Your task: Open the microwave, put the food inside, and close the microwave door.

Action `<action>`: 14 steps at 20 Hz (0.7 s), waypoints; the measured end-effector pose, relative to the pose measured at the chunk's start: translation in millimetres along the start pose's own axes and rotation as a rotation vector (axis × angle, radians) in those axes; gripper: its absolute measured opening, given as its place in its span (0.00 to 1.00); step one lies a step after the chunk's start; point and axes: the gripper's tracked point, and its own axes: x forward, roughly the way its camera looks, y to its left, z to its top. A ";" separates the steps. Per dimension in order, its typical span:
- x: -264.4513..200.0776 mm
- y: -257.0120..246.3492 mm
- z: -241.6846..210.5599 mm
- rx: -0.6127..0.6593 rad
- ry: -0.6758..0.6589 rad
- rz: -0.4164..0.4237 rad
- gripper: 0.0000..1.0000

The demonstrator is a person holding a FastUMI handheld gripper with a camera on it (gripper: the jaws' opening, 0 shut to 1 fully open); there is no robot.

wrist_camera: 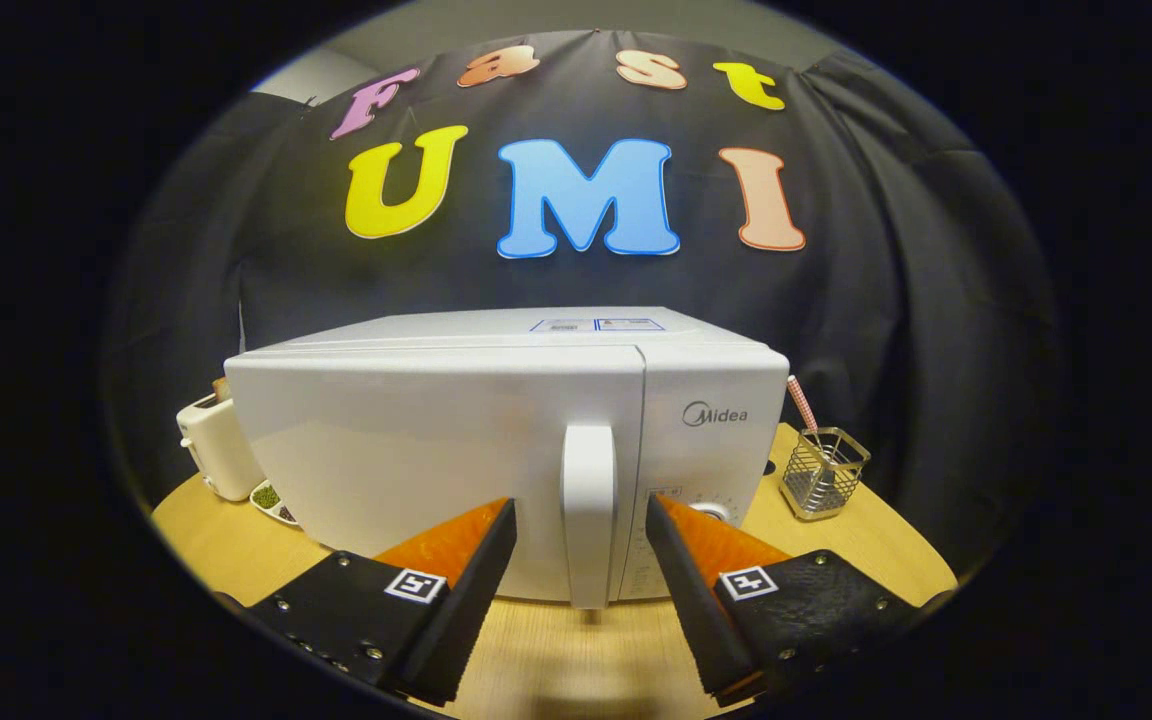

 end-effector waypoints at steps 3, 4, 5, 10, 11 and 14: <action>7.0 -5.3 -5.4 0.038 0.022 -0.029 0.61; 8.4 -4.1 -8.5 0.054 0.038 -0.027 0.61; 9.2 -5.1 -12.2 0.063 0.053 -0.032 0.53; 8.6 -3.2 -14.5 0.006 0.068 -0.062 0.15; 7.9 -3.9 -13.7 0.000 0.070 -0.065 0.07; 7.7 -1.6 -14.6 -0.014 0.086 -0.032 0.07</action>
